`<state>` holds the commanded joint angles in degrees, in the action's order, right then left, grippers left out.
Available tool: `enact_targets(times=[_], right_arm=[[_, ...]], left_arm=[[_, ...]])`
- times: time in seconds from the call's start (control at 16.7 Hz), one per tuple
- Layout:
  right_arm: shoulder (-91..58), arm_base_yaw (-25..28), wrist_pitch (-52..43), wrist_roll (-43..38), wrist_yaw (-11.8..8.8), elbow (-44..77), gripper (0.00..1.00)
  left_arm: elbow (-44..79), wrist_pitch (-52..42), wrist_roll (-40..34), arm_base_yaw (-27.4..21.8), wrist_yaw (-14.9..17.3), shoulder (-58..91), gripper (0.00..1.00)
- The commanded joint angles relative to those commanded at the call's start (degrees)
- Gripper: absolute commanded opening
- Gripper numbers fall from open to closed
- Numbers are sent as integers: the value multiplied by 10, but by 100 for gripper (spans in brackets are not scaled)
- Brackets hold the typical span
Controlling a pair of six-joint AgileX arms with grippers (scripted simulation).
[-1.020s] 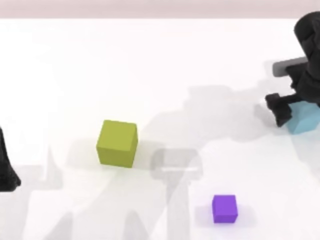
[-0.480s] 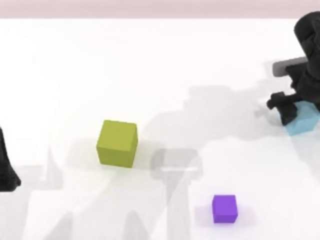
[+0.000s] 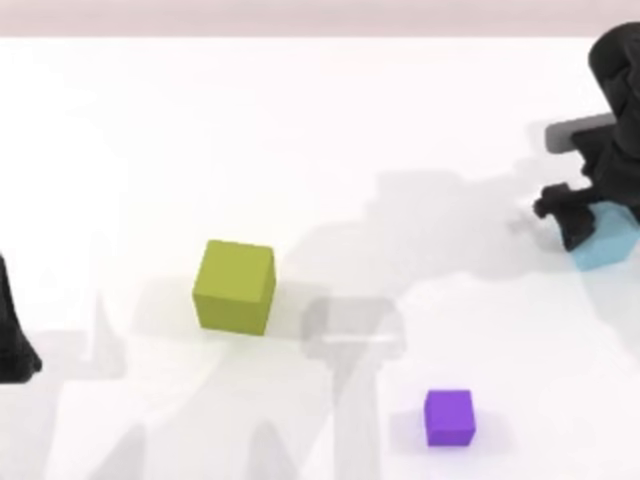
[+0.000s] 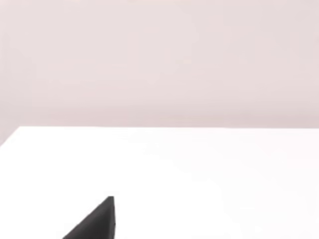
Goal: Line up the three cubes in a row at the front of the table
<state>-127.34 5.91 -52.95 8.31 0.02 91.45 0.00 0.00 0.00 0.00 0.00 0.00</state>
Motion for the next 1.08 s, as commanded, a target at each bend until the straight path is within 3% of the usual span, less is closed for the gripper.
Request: enact_targets(times=[0.48, 0.84, 1.08], right_arm=[[39, 5, -129, 1, 0, 87, 0], [41, 3, -135, -1, -1, 92, 0], [51, 58, -136, -62, 0, 81, 0]], left_arm=[[0, 0, 0, 0, 0, 0, 100], [0, 0, 0, 0, 0, 0, 100], [0, 0, 0, 0, 0, 0, 100]])
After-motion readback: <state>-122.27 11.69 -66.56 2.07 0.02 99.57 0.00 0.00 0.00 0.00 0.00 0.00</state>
